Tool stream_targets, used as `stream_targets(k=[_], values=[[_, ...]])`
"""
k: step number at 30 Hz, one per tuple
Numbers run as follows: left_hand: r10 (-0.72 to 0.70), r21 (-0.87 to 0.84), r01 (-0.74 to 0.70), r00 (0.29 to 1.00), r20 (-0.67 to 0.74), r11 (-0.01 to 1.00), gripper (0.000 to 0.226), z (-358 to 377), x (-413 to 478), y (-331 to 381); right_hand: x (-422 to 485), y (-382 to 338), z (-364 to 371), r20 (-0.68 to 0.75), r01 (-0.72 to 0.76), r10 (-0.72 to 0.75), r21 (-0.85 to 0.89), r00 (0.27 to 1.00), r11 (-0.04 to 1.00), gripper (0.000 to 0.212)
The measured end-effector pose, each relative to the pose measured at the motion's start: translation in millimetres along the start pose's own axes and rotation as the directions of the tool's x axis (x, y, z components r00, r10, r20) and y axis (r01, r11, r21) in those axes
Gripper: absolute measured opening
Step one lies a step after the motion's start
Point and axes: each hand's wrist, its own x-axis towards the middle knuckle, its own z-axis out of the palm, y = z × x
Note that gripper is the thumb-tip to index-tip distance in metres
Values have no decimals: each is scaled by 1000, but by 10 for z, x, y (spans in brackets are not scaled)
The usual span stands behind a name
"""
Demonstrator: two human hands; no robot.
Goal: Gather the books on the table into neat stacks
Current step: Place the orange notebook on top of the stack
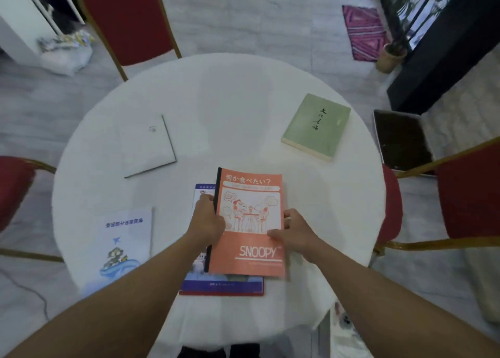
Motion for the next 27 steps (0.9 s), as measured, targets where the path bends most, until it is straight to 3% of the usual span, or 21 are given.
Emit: stream_targets(k=[3,6,12,15,24,27], values=[[-18,115,22,999,-35,993,30,-125,-74,-323,-1,-11,195,36,43,-36,-226,999,973,30],[0,248,15,998,-61,969,38,-171,-136,-576,-11,14,357,37,71,-63,-305,997,950,28],[35,370,16,991,-132,929,42,-120,-148,-655,-65,-49,447,70,222,-212,-403,975,888,59],[33,465,29,992,-125,885,40,-136,-134,-653,-75,-86,483,103,220,-195,-460,975,860,68],[5,369,20,998,-66,929,35,-125,-78,-669,-48,-127,524,86,155,-129,-493,988,856,64],[-14,392,31,999,-47,919,37,-146,-46,-647,-58,-132,527,103,142,-105,-483,989,864,70]])
